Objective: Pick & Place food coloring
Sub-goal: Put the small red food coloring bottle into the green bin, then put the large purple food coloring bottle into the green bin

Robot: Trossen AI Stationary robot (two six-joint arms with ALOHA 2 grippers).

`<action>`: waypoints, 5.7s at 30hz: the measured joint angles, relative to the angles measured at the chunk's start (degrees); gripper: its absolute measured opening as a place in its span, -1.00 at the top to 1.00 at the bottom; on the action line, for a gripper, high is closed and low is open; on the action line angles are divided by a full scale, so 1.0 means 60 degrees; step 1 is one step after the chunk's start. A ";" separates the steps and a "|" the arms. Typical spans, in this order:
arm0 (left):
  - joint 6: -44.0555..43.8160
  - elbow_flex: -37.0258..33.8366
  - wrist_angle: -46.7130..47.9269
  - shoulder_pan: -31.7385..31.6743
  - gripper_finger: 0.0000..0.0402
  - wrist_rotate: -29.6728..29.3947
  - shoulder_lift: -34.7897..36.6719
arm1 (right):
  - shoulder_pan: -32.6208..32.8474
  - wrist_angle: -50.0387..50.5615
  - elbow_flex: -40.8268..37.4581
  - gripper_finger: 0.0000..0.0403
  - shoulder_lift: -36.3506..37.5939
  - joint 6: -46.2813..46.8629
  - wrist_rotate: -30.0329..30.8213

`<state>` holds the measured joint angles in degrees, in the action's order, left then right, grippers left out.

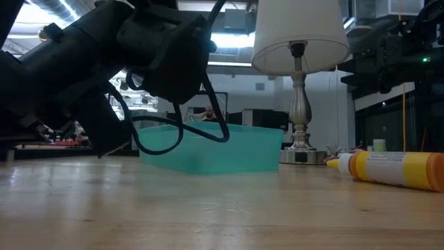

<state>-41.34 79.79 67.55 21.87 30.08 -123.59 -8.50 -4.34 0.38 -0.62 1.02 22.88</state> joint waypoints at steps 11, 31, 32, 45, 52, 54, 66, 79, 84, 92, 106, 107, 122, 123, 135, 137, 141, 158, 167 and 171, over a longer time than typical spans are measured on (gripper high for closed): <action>0.0511 0.0000 -0.0051 -0.0117 0.32 0.0292 -0.0004 | -0.0001 0.0000 0.0000 -0.97 0.0000 0.0000 -0.0001; 0.0623 -0.0269 0.0321 0.0029 0.13 0.0141 0.0004 | 0.0002 -0.0003 0.0000 -0.97 0.0000 0.0000 -0.0001; 0.0619 -0.0270 0.0308 0.0029 0.13 0.0141 0.0004 | 0.0002 -0.0003 0.0000 -0.97 0.0000 0.0000 -0.0002; 0.0517 -0.0288 0.0178 0.0040 0.48 0.0078 0.0000 | 0.0001 -0.0004 0.0000 -0.97 0.0000 0.0000 -0.0002; 0.0576 -0.0288 0.0125 0.0044 0.67 0.0113 0.0000 | 0.0001 0.0000 0.0000 -0.97 0.0000 0.0000 -0.0002; 0.0593 -0.0288 0.0112 0.0029 0.69 0.0126 0.0000 | 0.0002 0.0000 0.0000 -0.97 0.0000 0.0000 -0.0002; 0.0652 -0.0171 0.0398 -0.0384 0.69 -0.0451 0.0540 | 0.0002 0.0000 0.0000 -0.97 0.0000 0.0000 0.0001; 0.0254 -0.0168 0.0754 -0.0508 0.69 -0.0361 0.2028 | 0.0000 -0.0001 0.0000 -0.97 0.0000 0.0000 0.0001; 0.0110 -0.0168 0.0776 -0.0400 0.69 -0.0543 0.2843 | 0.0002 -0.0003 0.0000 -0.97 0.0000 0.0000 0.0002; -0.0052 -0.0113 0.0759 -0.0656 0.69 -0.2413 0.3997 | 0.0001 -0.0001 0.0000 -0.97 0.0000 0.0000 -0.0002; 0.1100 0.1624 -0.0633 -0.2420 0.69 -0.6259 0.4058 | -0.0002 0.0000 0.0000 -0.97 0.0000 0.0000 -0.0002; 0.1103 0.1625 -0.0818 -0.2561 0.69 -0.6414 0.4056 | 0.0002 0.0000 0.0000 -0.97 0.0000 0.0000 0.0000; 0.0496 0.0059 -0.3852 -0.4065 0.69 -0.8664 0.3945 | -0.0001 -0.0004 0.0000 -0.97 0.0000 0.0000 -0.0002; 0.0416 -0.0133 -0.4141 -0.4065 0.69 -0.8869 0.3945 | 0.0001 0.0000 0.0000 -0.97 0.0000 0.0000 -0.0002; 0.0244 -0.2024 -0.6394 -0.4384 0.69 -0.9784 0.3949 | -0.0001 0.0000 0.0000 -0.97 0.0000 0.0000 -0.0002; 0.0250 -0.2287 -0.6823 -0.4429 0.69 -0.9827 0.3864 | 0.0002 0.0000 0.0000 -0.97 0.0000 0.0000 0.0000; 0.0259 -0.2714 -0.7483 -0.4559 0.69 -0.9859 0.3789 | 0.0001 0.0000 0.0000 -0.97 0.0000 0.0000 -0.0001; 0.0227 -0.3326 -0.7894 -0.4710 0.64 -0.9502 0.3332 | 0.0000 0.0000 0.0000 -0.97 0.0001 0.0000 0.0000; 0.0346 -0.3309 -0.7851 -0.4699 0.37 -0.9058 0.3618 | -0.0002 -0.0002 0.0000 -0.97 0.0002 0.0000 -0.0002; 0.0379 -0.3311 -0.7688 -0.4696 0.21 -0.8985 0.3789 | 0.0002 -0.0004 0.0000 -0.97 0.0000 0.0000 0.0002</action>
<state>-39.07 59.92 21.42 -6.31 -23.83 -100.86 -8.49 -4.36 0.38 -0.62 1.02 22.89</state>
